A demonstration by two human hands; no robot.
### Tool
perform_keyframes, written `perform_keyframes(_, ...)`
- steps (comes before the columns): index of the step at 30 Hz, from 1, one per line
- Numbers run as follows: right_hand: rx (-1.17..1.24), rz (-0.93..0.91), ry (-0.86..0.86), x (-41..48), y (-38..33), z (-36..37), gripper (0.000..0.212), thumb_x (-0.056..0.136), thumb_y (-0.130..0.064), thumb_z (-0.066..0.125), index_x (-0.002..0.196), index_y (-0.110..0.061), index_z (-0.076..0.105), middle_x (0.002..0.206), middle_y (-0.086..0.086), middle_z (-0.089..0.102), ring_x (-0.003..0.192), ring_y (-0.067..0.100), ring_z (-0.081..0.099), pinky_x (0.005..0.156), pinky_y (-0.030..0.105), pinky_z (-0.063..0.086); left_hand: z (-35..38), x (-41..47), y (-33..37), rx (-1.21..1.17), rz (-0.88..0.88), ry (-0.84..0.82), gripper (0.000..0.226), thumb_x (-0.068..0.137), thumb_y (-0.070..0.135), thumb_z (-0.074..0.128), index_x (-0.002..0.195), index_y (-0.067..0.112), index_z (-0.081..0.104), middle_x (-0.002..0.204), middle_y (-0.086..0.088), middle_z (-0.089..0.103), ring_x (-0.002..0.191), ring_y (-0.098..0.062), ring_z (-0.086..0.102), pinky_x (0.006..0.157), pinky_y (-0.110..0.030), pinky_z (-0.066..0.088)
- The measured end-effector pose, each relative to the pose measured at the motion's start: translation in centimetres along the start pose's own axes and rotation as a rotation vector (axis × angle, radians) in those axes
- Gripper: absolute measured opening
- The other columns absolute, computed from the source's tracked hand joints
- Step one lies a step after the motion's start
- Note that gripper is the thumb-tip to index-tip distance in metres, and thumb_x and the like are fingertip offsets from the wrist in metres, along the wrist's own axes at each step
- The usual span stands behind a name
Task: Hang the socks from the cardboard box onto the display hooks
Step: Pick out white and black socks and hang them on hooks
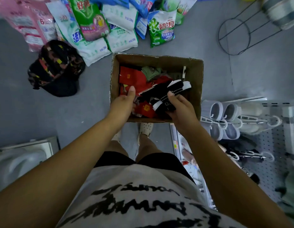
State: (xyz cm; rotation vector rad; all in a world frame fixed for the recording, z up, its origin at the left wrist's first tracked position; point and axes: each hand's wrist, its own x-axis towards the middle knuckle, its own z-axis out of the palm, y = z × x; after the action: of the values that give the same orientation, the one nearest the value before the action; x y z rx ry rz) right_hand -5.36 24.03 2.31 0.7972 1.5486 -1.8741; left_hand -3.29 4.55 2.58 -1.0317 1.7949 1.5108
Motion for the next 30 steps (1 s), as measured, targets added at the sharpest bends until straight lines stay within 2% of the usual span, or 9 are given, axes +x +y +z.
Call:
perform_keyframes(3, -0.007, -0.035, -0.051, -2.6, 1.0, 0.8, 0.024, 0.100, -0.023, 0.060, 0.113, -0.006, 0.069, 0.120, 0.017, 0.070, 0.114, 0.029, 0.067, 0.101, 0.047, 0.052, 0.6, -1.8, 1.3, -0.325, -0.276, -0.310, 0.073, 0.095, 0.073, 0.037, 0.117, 0.010, 0.065, 0.105, -0.010, 0.075, 0.096, -0.022, 0.072, 0.076, -0.034, 0.057)
perform_keyframes(6, -0.075, -0.061, -0.082, -4.4, 2.4, 1.7, 0.022, 0.098, -0.023, 0.064, 0.110, -0.007, 0.072, 0.116, 0.018, 0.071, 0.111, 0.030, 0.069, 0.101, 0.049, 0.053, 1.0, -2.0, 1.7, -0.517, -0.287, -0.420, 0.059, 0.099, 0.064, 0.044, 0.125, 0.017, 0.068, 0.106, -0.006, 0.079, 0.092, -0.020, 0.076, 0.075, -0.035, 0.059)
perform_keyframes(10, -0.159, -0.101, -0.063, -5.7, 3.3, 1.5, 0.012, 0.095, -0.021, 0.066, 0.104, -0.021, 0.075, 0.107, 0.009, 0.076, 0.105, 0.025, 0.071, 0.094, 0.043, 0.057, 1.7, -1.4, 1.6, -0.549, -0.261, -0.294, 0.033, 0.103, 0.040, 0.056, 0.116, 0.014, 0.070, 0.112, -0.009, 0.075, 0.082, -0.017, 0.076, 0.062, -0.029, 0.059)
perform_keyframes(12, -0.226, -0.124, -0.051, -6.0, 3.3, 0.9, 0.012, 0.095, -0.023, 0.068, 0.104, -0.021, 0.074, 0.104, 0.007, 0.076, 0.103, 0.024, 0.072, 0.093, 0.043, 0.058, 1.9, -1.1, 1.3, -0.584, -0.228, -0.221, 0.032, 0.101, 0.030, 0.062, 0.127, 0.012, 0.066, 0.116, -0.009, 0.074, 0.087, -0.018, 0.074, 0.057, -0.029, 0.059)
perform_keyframes(15, -0.328, -0.139, -0.023, -6.1, 3.1, -0.2, 0.009, 0.093, -0.026, 0.071, 0.096, -0.017, 0.074, 0.090, 0.000, 0.076, 0.093, 0.020, 0.073, 0.090, 0.040, 0.058, 1.9, -0.7, 1.0, -0.709, -0.168, -0.175, 0.035, 0.101, 0.018, 0.061, 0.134, 0.007, 0.061, 0.124, -0.013, 0.071, 0.100, -0.020, 0.072, 0.068, -0.031, 0.062)
perform_keyframes(17, -0.422, -0.152, -0.007, -6.0, 3.1, -0.9, 0.011, 0.090, -0.033, 0.074, 0.090, -0.022, 0.074, 0.090, -0.001, 0.074, 0.091, 0.019, 0.072, 0.089, 0.042, 0.058, 1.7, -0.6, 0.9, -0.787, -0.142, -0.140, 0.034, 0.102, 0.012, 0.058, 0.135, 0.003, 0.058, 0.123, -0.015, 0.070, 0.099, -0.021, 0.072, 0.071, -0.033, 0.063)
perform_keyframes(21, -0.446, -0.160, 0.004, -6.0, 2.7, -2.4, 0.009, 0.087, -0.034, 0.077, 0.092, -0.026, 0.075, 0.102, 0.001, 0.074, 0.102, 0.020, 0.070, 0.097, 0.046, 0.055, 0.7, -0.4, 1.0, -0.861, -0.075, -0.044, 0.038, 0.102, 0.010, 0.058, 0.140, 0.008, 0.054, 0.124, -0.011, 0.071, 0.099, -0.020, 0.073, 0.070, -0.032, 0.063)
perform_keyframes(26, -0.352, -0.187, -0.015, -6.5, 1.4, -3.6, 0.014, 0.086, -0.027, 0.078, 0.095, -0.017, 0.073, 0.103, 0.016, 0.072, 0.100, 0.035, 0.070, 0.096, 0.052, 0.054, -0.3, -0.9, 1.0, -0.709, 0.017, -0.039, 0.039, 0.104, 0.015, 0.056, 0.143, 0.015, 0.052, 0.133, -0.006, 0.067, 0.117, -0.024, 0.067, 0.093, -0.044, 0.057)
perform_keyframes(30, -0.294, -0.260, -0.052, -7.1, -1.0, -3.0, 0.013, 0.088, -0.018, 0.075, 0.100, -0.017, 0.071, 0.111, 0.012, 0.071, 0.105, 0.029, 0.068, 0.094, 0.040, 0.056, 0.5, -2.2, 0.8, -0.618, -0.046, -0.087, 0.032, 0.107, 0.018, 0.051, 0.138, 0.015, 0.054, 0.132, -0.009, 0.067, 0.116, -0.028, 0.066, 0.085, -0.048, 0.057)
